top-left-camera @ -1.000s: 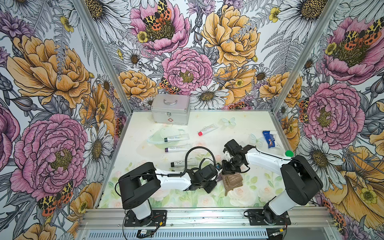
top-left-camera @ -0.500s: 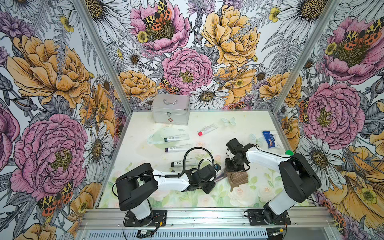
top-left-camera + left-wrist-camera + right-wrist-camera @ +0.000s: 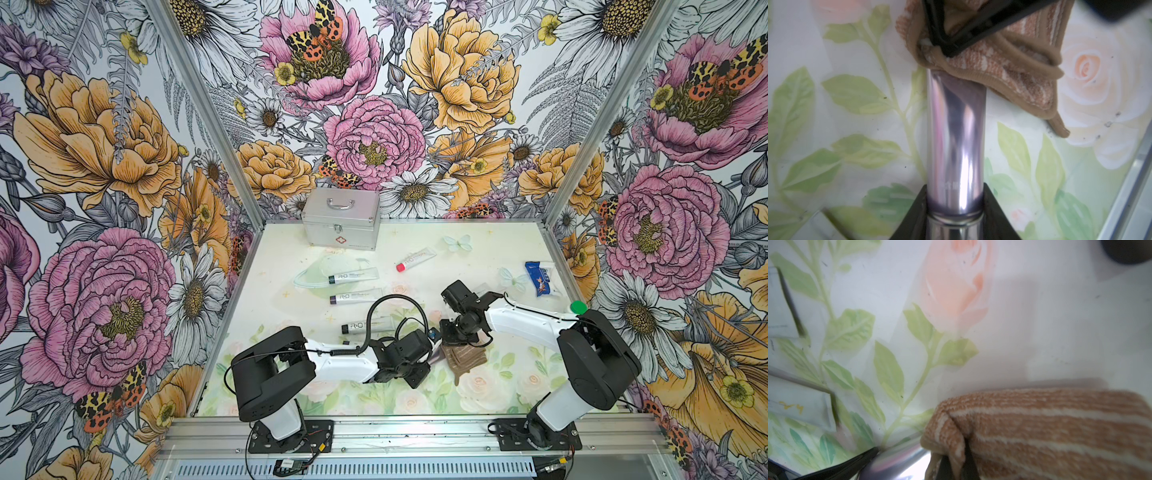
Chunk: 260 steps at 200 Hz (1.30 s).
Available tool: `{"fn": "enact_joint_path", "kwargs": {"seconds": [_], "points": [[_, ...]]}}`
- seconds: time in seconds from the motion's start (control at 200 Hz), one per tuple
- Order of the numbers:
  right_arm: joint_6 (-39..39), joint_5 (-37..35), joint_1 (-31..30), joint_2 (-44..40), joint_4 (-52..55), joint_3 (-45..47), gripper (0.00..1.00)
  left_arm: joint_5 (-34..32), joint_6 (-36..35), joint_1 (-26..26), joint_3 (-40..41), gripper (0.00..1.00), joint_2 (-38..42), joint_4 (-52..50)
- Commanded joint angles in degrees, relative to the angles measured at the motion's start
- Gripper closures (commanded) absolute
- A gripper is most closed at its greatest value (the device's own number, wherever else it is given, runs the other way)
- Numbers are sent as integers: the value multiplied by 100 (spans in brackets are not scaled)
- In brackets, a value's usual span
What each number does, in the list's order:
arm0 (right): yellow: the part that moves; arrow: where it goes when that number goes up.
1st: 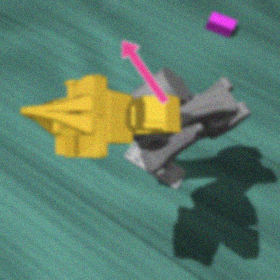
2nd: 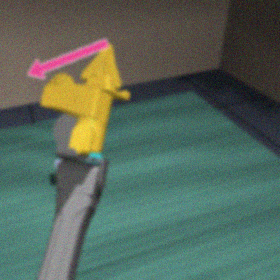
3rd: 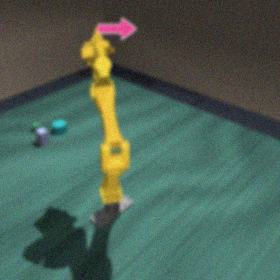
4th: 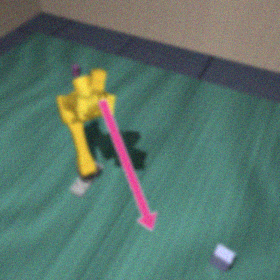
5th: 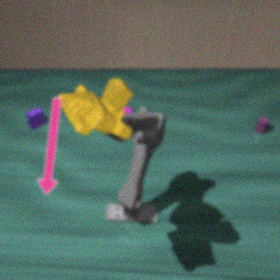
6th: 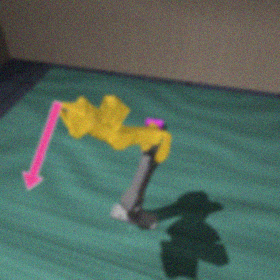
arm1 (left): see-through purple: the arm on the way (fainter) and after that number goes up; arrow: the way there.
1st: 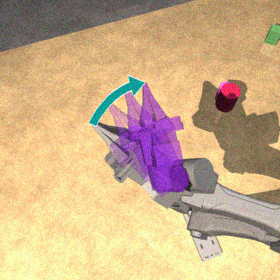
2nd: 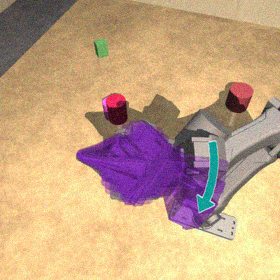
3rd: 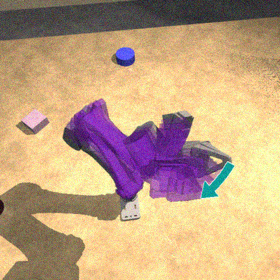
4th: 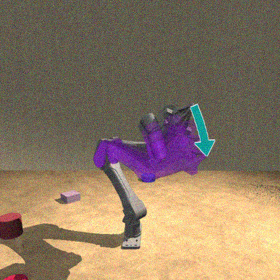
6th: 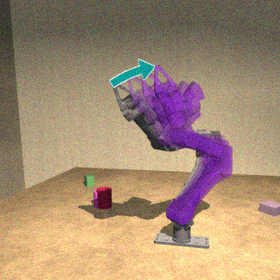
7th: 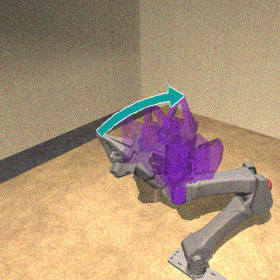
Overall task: Wipe the surface of the toothpaste tube
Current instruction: Wipe the dirt from the toothpaste tube.
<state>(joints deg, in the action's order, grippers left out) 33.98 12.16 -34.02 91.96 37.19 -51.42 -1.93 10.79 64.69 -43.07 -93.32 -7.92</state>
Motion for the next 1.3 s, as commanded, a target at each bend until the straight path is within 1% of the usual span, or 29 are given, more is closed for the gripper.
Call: {"fn": "enact_joint_path", "kwargs": {"seconds": [0.0,0.175,0.295,0.355,0.445,0.63,0.776,0.941,1.126,1.196,1.296], "points": [[-153,-103,204,270,264,345,100,-50,35,-23,92,69,-57,-257],[-415,-626,557,231,525,299,100,-70,44,-25,120,69,-5,-257],[-453,-633,623,204,536,326,100,-79,39,-28,115,69,-17,-257],[-423,-514,592,169,518,318,100,-66,41,-26,108,69,-23,-260],[-332,-292,390,73,493,261,100,-68,38,-20,100,69,-45,-259],[23,575,-15,-186,258,300,100,-91,36,-26,97,69,-35,-259],[171,823,-150,-272,143,459,100,-100,35,-19,88,69,-32,-257],[20,501,6,-64,179,570,100,-97,6,-20,76,69,-32,-261],[-317,-429,515,34,592,397,100,-103,12,-36,106,69,36,-264],[-407,-539,685,1,636,375,100,-105,12,-43,126,69,54,-258],[-484,-655,744,49,676,352,100,-84,13,-52,128,69,29,-236]]}}
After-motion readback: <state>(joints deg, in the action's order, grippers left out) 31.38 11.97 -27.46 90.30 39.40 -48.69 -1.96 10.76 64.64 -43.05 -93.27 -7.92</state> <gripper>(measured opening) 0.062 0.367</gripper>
